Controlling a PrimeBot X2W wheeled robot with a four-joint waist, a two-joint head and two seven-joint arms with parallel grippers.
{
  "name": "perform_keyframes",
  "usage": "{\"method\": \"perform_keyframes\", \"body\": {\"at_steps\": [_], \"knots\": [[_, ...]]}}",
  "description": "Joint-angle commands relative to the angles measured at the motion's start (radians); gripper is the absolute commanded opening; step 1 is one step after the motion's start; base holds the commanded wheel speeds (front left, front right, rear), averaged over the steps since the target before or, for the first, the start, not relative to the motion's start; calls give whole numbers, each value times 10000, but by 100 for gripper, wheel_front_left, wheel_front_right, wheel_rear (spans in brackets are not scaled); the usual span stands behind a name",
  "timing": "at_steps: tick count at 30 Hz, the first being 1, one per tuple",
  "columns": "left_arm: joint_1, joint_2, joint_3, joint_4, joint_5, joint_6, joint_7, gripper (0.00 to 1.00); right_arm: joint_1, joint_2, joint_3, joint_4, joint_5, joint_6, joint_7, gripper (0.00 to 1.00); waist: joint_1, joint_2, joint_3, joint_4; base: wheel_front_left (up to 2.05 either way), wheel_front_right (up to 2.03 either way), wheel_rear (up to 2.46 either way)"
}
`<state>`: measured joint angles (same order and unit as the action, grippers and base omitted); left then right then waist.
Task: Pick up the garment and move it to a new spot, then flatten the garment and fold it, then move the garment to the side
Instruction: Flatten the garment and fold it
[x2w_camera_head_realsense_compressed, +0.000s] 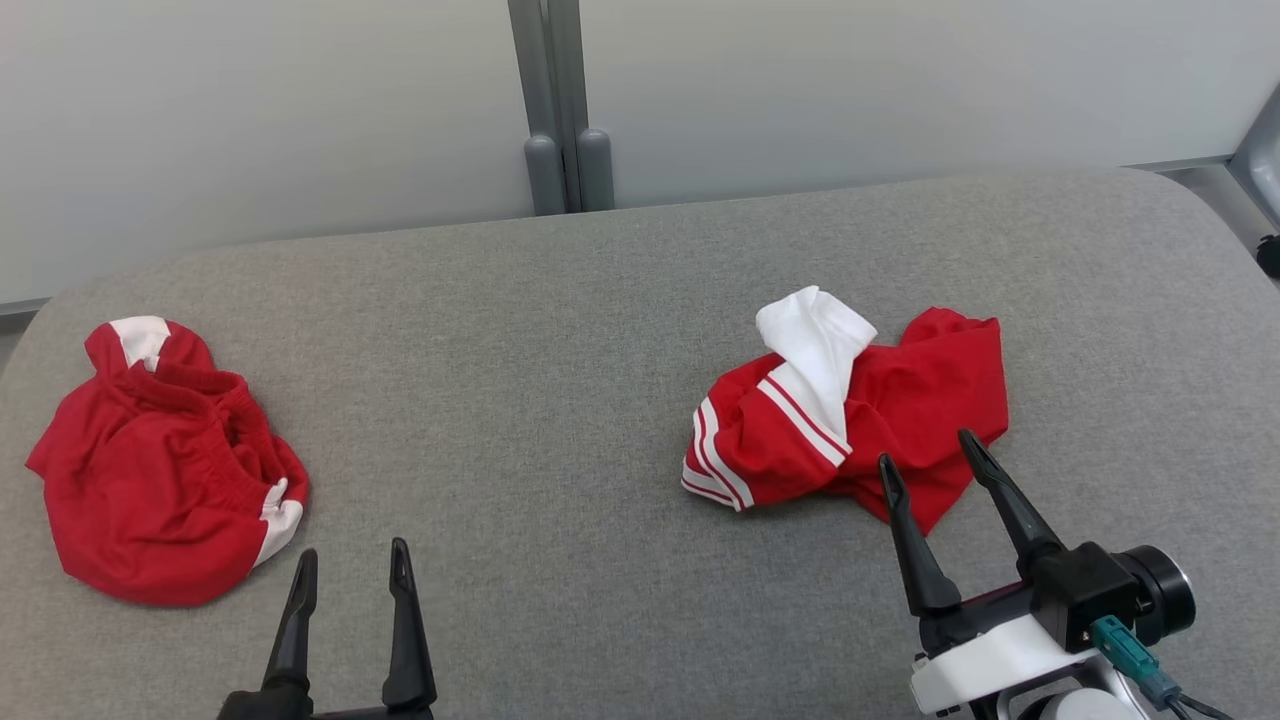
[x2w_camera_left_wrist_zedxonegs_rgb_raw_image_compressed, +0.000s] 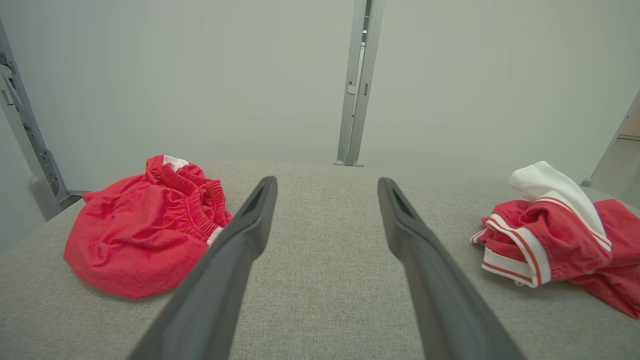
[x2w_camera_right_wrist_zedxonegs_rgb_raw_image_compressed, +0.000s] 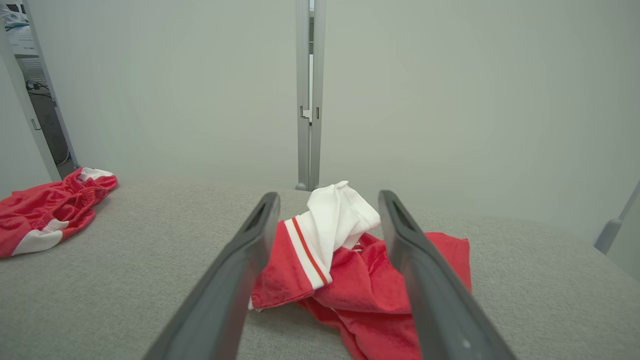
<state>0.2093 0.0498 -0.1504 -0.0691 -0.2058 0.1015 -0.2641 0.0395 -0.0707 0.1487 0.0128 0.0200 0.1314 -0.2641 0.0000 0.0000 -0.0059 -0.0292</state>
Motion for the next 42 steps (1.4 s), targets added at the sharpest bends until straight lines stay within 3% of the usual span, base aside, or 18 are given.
{"method": "perform_keyframes", "body": {"at_steps": [1, 10, 15, 19, 23, 28, 35, 42], "knots": [[-17, 15, -29, 9, 12, -2, -4, 100, 35, -38, 13, -23, 1, -14, -4, 100, 0, 0, 5, 6, 0, 0, 0], [39, 15, -208, 31, 37, 104, -4, 100, 112, -94, 68, 15, 2, -14, -4, 100, 0, 0, -74, 36, 0, 0, 0], [44, 15, -335, 217, -52, -106, -4, 100, 82, -94, 18, -20, -72, -14, -4, 100, 0, 0, -9, 25, 0, 0, 0], [-259, 14, -653, 683, -137, -637, -2, 100, -26, -49, -222, -110, -191, -14, -4, 100, 0, 0, 246, -19, 0, 0, 0], [-951, 14, -1213, 1559, -143, -1587, -4, 100, -319, -81, -344, -227, -227, -14, -4, 100, 0, 0, 822, -93, 0, 0, 0], [-2435, 19, -2589, 2932, -304, -2257, -4, 100, -893, -186, -448, -397, 3, -14, -4, 100, 0, 0, 1804, -257, 0, 0, 0], [-5023, 161, -5660, 4752, -1620, -2307, -4, 100, -1737, -304, -451, -638, 103, -14, -4, 100, 0, 0, 3105, -679, 0, 0, 0], [-6640, 136, -6432, 5913, -2135, -2315, -4, 100, -2234, -244, -561, -797, 138, -14, -4, 100, 0, 0, 3914, -1124, 0, 0, 0]]}}
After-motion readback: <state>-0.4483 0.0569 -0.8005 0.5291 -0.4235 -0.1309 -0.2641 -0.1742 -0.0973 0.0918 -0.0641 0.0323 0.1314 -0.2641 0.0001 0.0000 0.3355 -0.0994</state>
